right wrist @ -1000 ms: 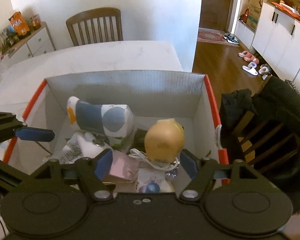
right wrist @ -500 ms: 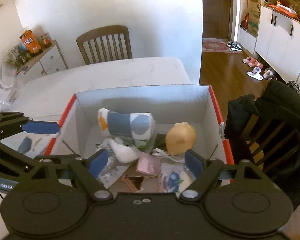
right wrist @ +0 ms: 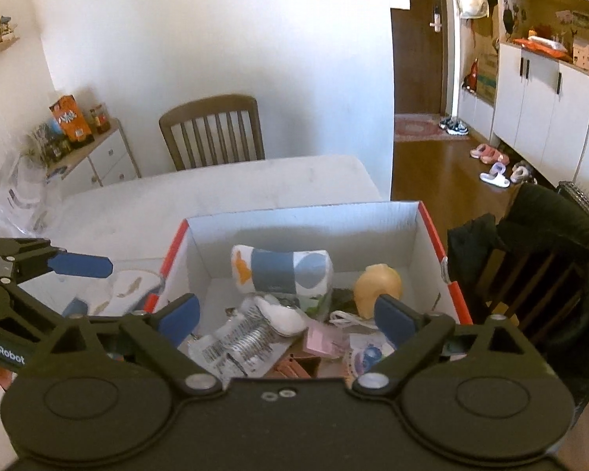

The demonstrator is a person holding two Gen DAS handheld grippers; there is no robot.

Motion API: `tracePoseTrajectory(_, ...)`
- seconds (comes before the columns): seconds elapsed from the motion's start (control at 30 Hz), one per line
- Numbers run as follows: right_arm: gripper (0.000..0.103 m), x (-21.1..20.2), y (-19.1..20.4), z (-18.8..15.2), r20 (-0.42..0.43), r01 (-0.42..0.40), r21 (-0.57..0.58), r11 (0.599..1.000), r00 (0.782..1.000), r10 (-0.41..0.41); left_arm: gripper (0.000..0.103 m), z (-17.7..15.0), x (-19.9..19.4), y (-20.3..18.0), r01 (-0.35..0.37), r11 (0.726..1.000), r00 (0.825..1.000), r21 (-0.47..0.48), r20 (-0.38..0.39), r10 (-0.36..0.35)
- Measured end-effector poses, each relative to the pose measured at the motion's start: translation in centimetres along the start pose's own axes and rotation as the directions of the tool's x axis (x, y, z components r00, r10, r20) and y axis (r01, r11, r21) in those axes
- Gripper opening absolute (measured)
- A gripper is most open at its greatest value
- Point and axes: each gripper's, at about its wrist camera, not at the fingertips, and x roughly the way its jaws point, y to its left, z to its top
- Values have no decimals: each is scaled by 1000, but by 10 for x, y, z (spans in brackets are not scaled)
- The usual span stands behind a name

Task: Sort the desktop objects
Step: 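Withdraw both tools from the shoebox back over the table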

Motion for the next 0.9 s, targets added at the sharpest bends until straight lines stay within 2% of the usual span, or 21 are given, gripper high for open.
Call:
tracePoseTrajectory(0.13, 102, -10, 9, -6, 40, -2, 2, 1000, 999, 2, 102, -7, -10, 9, -6, 1000, 1000, -20, 6, 6)
tracePoseTrajectory(0.5, 102, -34, 41, -30, 112, 28, 2, 1000, 993, -28, 103, -24, -40, 25, -19, 998, 999, -57, 34, 21)
tracePoseTrajectory(0.63, 102, -41, 51, -39, 117, 32, 5, 999, 993, -33, 103, -30, -49, 23, -36, 999, 998, -33, 43, 37)
tracePoseTrajectory(0.9, 102, -51, 67, -58, 117, 52, -5, 999, 992, -51, 102, -45, -65, 15, -27, 999, 998, 18, 59, 25)
